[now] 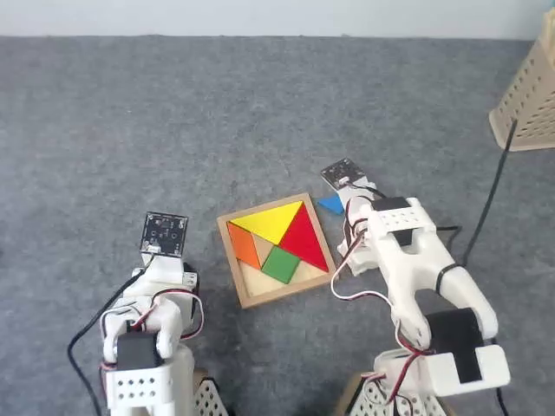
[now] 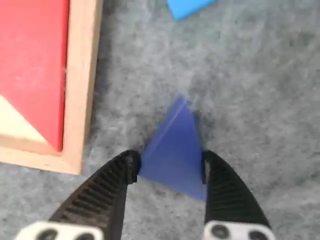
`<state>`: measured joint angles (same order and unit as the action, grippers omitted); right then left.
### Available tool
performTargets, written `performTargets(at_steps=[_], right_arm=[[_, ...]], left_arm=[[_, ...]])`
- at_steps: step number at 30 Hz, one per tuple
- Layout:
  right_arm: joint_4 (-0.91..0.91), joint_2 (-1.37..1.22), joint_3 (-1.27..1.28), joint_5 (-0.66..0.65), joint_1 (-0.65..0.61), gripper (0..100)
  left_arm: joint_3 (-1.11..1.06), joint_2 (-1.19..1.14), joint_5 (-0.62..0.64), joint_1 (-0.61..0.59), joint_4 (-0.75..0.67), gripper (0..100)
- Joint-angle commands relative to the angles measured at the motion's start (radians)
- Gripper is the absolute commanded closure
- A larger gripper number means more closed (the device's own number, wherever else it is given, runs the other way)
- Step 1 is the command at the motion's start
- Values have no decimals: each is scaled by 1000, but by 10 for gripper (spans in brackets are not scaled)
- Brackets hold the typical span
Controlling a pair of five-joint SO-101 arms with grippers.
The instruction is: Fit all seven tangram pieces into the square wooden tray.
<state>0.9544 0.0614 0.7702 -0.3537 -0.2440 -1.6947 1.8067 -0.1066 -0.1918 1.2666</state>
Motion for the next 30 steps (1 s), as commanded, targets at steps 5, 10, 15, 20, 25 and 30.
performTargets(at_steps=[5,10,15,20,25,30], right_arm=[[114,236,-37,49,-42,890],[191,303,-101,115,-205,890],[205,213,-229,170,-363,890],[208,10,-423,190,-489,890],[240,-154,-539,328,-582,890],[254,-202,-559,373,-641,890]], left_arm=[[10,21,8,2,0,929],[10,21,8,2,0,929],[10,21,8,2,0,929],[10,21,8,2,0,929],[10,21,8,2,0,929],[10,21,8,2,0,929]])
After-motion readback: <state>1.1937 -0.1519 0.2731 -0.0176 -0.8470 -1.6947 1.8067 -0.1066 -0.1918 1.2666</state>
